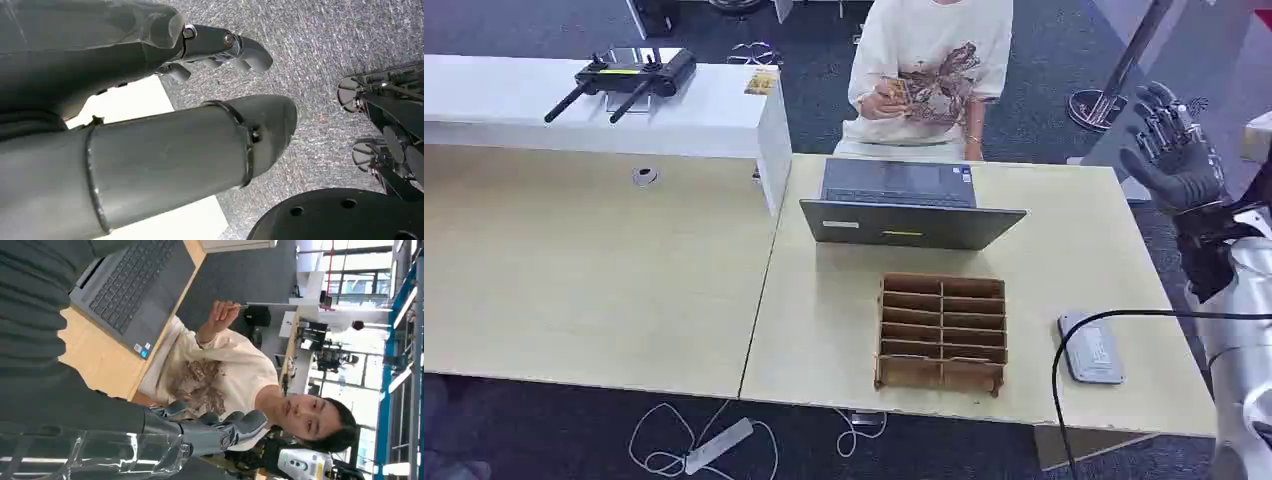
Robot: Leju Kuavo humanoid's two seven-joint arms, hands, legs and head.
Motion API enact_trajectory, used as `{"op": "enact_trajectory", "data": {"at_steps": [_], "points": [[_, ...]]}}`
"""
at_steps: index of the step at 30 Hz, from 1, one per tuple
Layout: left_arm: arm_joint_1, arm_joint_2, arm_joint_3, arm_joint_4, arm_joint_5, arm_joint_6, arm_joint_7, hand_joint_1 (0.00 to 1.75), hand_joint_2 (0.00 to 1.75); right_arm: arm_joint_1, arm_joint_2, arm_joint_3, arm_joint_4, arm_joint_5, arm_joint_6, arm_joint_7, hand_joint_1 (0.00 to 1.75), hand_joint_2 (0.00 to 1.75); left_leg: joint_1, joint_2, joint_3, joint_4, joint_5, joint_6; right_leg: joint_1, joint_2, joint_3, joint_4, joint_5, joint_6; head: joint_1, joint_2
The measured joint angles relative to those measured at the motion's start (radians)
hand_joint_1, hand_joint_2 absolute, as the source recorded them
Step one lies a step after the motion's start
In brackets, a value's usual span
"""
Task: Pass the card to the sensor for recognition and then transmit it.
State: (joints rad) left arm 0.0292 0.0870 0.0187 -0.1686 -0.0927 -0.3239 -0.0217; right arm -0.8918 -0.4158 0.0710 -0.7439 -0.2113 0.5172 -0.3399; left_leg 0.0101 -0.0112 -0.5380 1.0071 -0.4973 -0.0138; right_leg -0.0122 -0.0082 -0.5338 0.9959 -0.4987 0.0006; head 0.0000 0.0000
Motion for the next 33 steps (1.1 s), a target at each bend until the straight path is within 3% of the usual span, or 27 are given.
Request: {"op": "enact_trajectory", "data": {"at_steps": [4, 8, 11, 28, 30, 33], "points": [[0.0, -0.001, 0.0, 0.0, 0.0, 0.0, 0.005, 0.0, 0.0, -0.007, 0.0, 0.011, 0.008, 0.038, -0.083, 0.012, 0.0, 1.75, 0.0, 0.0, 0.0, 0.0, 0.0, 0.0, 0.0, 0.0, 0.0, 0.0, 0.0, 0.0, 0.0, 0.0], [-0.001, -0.003, 0.0, 0.0, 0.002, 0.003, 0.012, 0.0, 0.0, -0.015, 0.005, 0.05, -0.005, 0.173, -0.319, 0.027, 0.0, 1.75, 0.0, 0.0, -0.001, 0.0, 0.0, 0.0, 0.0, 0.0, 0.0, 0.0, 0.0, 0.0, 0.0, 0.0], [-0.001, -0.003, 0.0, 0.0, 0.002, 0.004, 0.014, 0.0, 0.0, -0.023, 0.026, 0.092, -0.029, 0.266, -0.419, 0.058, 0.0, 1.75, 0.0, 0.001, 0.0, 0.0, 0.0, 0.0, 0.0, 0.001, -0.001, 0.001, 0.0, 0.0, 0.0, 0.0], [-0.002, -0.007, 0.0, 0.0, 0.002, 0.006, 0.014, 0.0, 0.0, -0.041, 0.062, 0.146, -0.057, 0.283, -0.446, 0.067, 0.0, 1.75, 0.0, -0.001, -0.001, 0.001, 0.0, 0.0, 0.0, -0.001, -0.001, 0.001, 0.0, 0.0, 0.0, 0.0], [-0.002, -0.008, 0.0, 0.0, 0.002, 0.006, 0.016, 0.0, 0.0, -0.043, 0.064, 0.15, -0.057, 0.327, -0.478, 0.071, 0.0, 1.75, 0.0, -0.001, -0.001, 0.001, 0.0, 0.0, 0.0, -0.001, -0.001, 0.001, 0.0, 0.0, 0.0, 0.0], [-0.003, -0.008, 0.0, 0.0, 0.0, 0.009, 0.024, 0.0, 0.0, -0.054, 0.084, 0.177, -0.058, 0.442, -0.59, 0.099, 0.0, 1.75, 0.0, 0.001, -0.001, 0.001, 0.0, 0.0, 0.0, 0.001, -0.001, 0.002, 0.0, 0.0, 0.0, 0.0]]}}
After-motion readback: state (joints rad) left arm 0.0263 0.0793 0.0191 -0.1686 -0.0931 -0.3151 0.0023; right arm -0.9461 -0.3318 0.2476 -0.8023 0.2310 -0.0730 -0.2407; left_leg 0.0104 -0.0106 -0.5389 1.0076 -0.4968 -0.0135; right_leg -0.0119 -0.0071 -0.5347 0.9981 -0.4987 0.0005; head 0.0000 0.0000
